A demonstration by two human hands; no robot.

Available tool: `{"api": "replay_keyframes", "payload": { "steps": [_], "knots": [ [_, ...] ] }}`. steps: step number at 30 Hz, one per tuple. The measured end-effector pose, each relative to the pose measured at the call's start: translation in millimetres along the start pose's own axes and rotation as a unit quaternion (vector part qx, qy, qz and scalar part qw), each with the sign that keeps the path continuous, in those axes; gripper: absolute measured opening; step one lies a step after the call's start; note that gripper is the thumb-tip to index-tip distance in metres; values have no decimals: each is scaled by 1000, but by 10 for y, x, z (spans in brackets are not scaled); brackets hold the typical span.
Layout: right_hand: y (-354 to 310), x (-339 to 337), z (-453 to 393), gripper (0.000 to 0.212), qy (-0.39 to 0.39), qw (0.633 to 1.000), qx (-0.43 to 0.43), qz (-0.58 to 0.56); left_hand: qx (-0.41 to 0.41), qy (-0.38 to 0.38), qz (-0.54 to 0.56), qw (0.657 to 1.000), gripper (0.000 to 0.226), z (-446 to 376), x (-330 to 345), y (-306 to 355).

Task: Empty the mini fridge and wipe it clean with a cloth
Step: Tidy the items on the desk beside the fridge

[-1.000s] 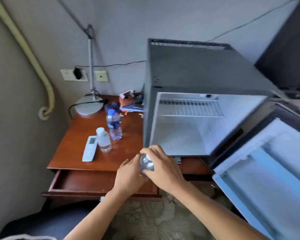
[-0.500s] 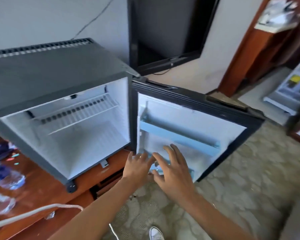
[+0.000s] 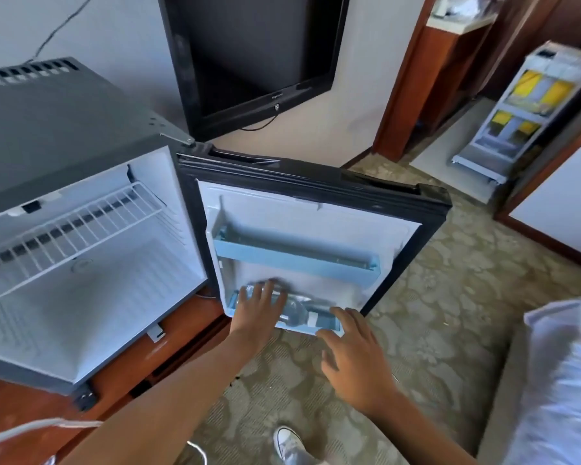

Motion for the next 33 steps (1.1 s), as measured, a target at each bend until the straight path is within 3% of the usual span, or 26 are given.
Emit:
{"api": "replay_keyframes", "payload": {
  "steps": [4, 8, 10, 16, 21, 26, 33],
  "knots": [
    [29, 29, 41, 33, -20, 1000, 3, 3, -56, 14, -3, 998, 95, 56, -5, -127],
    [-65, 45, -31, 36, -20, 1000, -15, -8, -57, 17, 33, 998, 77, 53, 16, -152],
    [-173, 59, -104, 41, -16, 999, -34, -15, -61, 44, 39, 996, 69, 137, 4, -168],
    [-841, 107, -484, 49, -3, 993, -110, -37, -99, 129, 106, 981, 76, 844, -22, -436],
    [-1689, 324, -680, 61, -5, 972, -234, -35, -211, 138, 113, 961, 76, 1811, 150, -1060],
    [-2721, 573, -671, 65, -22, 927, -373, -41, -343, 123, 104, 926, 80, 2892, 262, -1601],
    [-4517, 830, -479, 66, -52, 854, -507, -105, -541, 108, 76, 831, 88, 4297, 395, -2106]
  ]
}}
Point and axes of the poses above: each hand's wrist, its own z-axis away from the middle knuckle, its own x-axis out of the palm, y = z × x, the point moved 2 cm from there along -z, towards the middle knuckle, and after that the axes turned 7 degrees about y, right-handed, at the moved point
